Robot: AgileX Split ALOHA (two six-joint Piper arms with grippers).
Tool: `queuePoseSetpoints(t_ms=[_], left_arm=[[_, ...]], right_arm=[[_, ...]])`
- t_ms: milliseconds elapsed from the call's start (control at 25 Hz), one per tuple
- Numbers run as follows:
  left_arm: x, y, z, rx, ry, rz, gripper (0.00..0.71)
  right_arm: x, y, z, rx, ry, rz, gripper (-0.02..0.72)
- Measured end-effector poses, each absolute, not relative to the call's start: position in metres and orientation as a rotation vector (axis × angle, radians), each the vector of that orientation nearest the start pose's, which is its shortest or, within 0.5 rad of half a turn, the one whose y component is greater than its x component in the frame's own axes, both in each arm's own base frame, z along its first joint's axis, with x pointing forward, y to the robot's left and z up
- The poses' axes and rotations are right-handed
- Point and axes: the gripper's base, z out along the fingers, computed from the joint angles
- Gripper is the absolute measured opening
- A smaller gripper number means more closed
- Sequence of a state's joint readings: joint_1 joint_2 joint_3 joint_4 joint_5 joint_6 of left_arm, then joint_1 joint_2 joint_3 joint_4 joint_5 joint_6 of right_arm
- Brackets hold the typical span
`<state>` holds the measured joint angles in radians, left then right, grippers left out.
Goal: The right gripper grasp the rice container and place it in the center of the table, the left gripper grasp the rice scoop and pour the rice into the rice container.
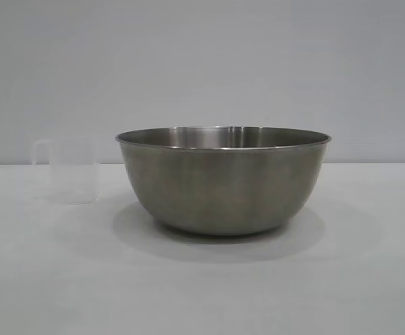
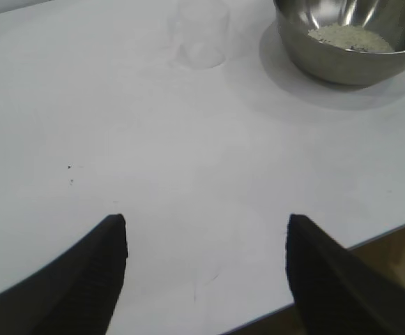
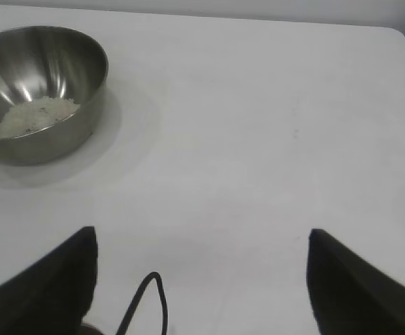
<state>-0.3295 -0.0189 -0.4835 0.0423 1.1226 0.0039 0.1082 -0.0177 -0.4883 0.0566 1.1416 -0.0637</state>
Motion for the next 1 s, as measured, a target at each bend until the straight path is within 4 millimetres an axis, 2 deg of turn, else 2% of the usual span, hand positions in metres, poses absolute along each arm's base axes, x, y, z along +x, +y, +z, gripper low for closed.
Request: queuePoseSetpoints(t_ms=[400,760,1000], left_arm=[[-0.007,0.0061,0.2678,0.332,2.079,-0.135,0.43],[-0.0084,0.004,0.2678,0.043,2.102,0.031,0.43],[-0.0085,0.0038,0.2678,0.017,2.102,0.044,0.43]], right_arm=[[-0.0103,0.0036,0.2676,-0.188,2.111,0.095,0.577],[-0.0103,0.0036,0.2676,-0.188,2.111,0.095,0.577],[-0.0103,0.0036,0.2676,-0.188,2.111,0.095,0.577]])
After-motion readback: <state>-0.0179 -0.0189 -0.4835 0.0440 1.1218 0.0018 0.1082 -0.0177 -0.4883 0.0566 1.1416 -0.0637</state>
